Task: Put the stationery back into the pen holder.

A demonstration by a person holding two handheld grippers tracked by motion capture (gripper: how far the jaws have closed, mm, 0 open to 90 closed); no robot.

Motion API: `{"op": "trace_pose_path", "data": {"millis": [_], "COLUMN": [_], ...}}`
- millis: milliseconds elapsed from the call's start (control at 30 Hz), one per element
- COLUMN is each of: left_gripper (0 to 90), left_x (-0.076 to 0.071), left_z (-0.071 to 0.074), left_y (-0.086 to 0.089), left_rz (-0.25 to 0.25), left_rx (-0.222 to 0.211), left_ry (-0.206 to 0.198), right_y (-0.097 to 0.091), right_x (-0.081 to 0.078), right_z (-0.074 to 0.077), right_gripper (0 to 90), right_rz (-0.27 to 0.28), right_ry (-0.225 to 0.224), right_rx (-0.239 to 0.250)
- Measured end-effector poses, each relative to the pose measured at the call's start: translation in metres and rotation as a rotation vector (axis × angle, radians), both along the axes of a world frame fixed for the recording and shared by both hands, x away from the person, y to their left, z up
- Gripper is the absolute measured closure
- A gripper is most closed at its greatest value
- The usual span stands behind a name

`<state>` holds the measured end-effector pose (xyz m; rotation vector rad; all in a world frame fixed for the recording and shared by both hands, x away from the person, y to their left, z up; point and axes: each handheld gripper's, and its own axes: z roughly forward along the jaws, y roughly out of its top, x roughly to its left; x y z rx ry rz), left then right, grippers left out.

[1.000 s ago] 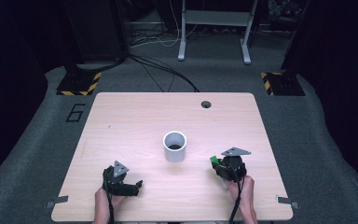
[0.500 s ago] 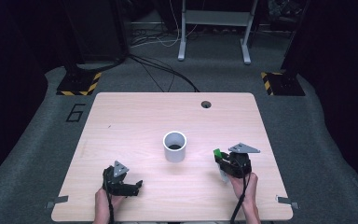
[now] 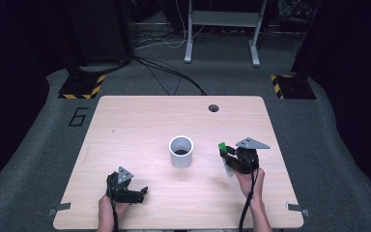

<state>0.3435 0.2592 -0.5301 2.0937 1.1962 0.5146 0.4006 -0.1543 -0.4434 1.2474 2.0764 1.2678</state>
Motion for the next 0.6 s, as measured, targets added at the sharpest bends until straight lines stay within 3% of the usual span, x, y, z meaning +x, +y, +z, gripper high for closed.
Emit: {"op": "trace_pose_path", "data": {"millis": [367, 600], "left_gripper": [0.3, 0.3], "left_x": [0.0, 0.0], "left_z": [0.0, 0.0], "left_y": [0.0, 0.0], "left_rz": [0.0, -0.001], "left_rx": [0.002, 0.002], "left_ry": [-0.004, -0.004], "right_y": [0.014, 0.024], "right_x": [0.013, 0.021], "right_z": [0.015, 0.03], "right_gripper": [67.1, 67.2], "right_rz": [0.036, 0.062], "right_ry": [-0.043, -0.093], "right_rx": [0.017, 0.017]}}
